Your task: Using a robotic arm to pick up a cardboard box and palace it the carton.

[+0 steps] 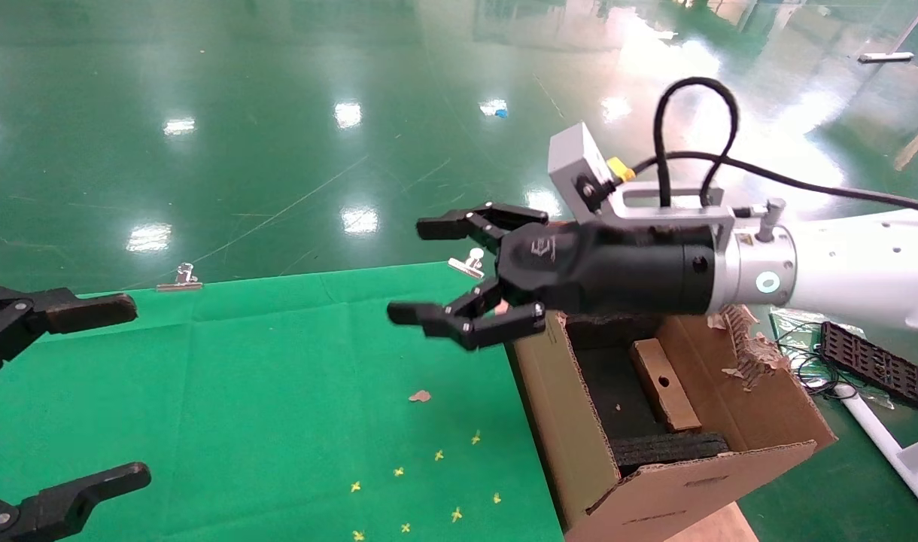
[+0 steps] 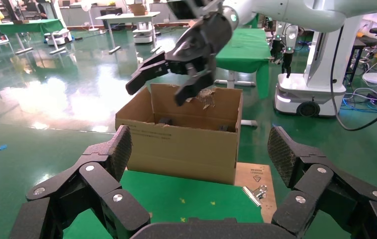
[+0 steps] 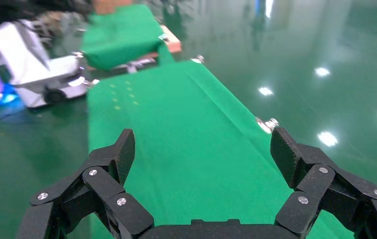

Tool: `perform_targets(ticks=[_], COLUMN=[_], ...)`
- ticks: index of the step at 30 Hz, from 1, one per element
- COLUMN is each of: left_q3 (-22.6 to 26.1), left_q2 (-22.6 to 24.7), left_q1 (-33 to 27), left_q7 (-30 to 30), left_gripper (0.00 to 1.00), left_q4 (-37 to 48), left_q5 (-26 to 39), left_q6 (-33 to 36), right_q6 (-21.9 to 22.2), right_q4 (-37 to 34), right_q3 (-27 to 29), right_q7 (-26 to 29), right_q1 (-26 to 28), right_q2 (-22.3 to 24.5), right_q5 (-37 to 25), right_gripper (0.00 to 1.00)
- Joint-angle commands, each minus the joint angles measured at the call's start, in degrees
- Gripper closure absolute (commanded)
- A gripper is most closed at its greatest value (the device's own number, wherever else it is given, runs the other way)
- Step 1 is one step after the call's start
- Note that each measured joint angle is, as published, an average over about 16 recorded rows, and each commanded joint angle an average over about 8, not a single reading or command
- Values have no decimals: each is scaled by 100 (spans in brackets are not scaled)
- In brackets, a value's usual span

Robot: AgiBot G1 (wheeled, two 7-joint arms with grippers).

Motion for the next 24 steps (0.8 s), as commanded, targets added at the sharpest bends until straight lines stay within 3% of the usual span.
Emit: perform_targets(ticks=[1, 15, 24], left_q3=[1, 4, 4], left_q2=[0, -2, -3], left_q1=[0, 0, 0], left_q7=[0, 2, 3], left_gripper=[0, 0, 0], left_q4=[0, 1, 2], left_q5=[0, -3, -4], left_q6=[0, -2, -4], right_q6=[-75, -564, -625], right_q4=[205, 1544, 1698], right_q3=[233, 1761, 1946], right_q7=[-42, -316, -343], right_q1=[-209, -1583, -1752], right_q2=[17, 126, 142], right_q5=[71, 538, 609], right_gripper=[0, 0, 0])
